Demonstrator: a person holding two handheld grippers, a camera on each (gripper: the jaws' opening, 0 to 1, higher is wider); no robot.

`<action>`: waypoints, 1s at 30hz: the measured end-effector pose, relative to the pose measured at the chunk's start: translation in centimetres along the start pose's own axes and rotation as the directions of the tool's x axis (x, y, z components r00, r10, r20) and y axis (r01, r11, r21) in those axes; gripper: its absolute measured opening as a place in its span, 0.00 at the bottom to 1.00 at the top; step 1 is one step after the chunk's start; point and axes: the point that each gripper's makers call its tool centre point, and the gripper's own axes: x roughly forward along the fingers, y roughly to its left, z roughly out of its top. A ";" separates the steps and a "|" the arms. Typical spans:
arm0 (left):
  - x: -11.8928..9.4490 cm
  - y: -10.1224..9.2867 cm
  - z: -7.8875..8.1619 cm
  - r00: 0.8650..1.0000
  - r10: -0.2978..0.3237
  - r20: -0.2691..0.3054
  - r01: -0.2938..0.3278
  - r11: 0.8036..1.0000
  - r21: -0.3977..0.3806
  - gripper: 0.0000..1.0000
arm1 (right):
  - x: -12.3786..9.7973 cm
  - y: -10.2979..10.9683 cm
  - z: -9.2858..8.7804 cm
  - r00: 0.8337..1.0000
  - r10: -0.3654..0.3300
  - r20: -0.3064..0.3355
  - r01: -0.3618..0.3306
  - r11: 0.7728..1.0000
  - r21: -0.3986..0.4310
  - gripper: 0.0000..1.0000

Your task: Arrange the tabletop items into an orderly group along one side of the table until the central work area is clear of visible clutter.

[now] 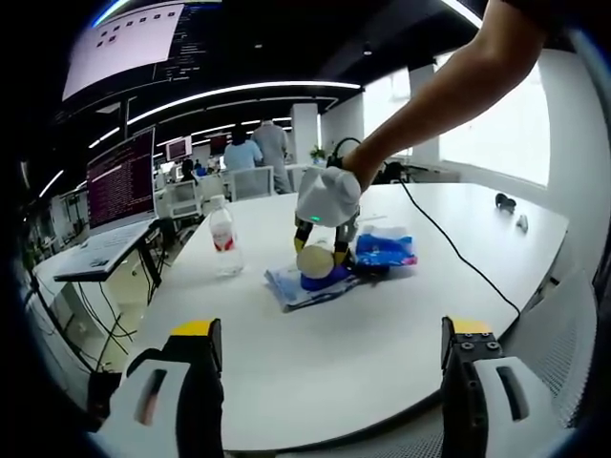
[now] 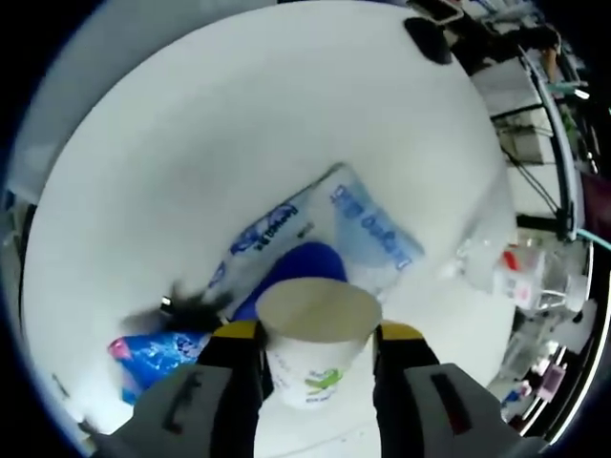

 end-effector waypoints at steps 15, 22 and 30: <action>0.0 -0.1 0.0 1.000 -0.003 -0.002 0.003 1.000 0.005 0.96 | -0.5 -0.5 0.0 0.999 -0.034 0.006 0.034 0.999 0.020 0.40; 0.0 0.0 0.1 1.000 -0.001 0.003 0.001 1.000 0.003 0.96 | -0.9 -0.3 -0.2 0.999 -0.047 0.009 0.046 0.999 0.026 0.39; 0.0 -0.1 0.0 1.000 -0.004 0.000 0.004 1.000 0.004 0.96 | -2.0 -1.8 0.1 0.992 -0.119 0.045 0.113 0.987 0.113 0.38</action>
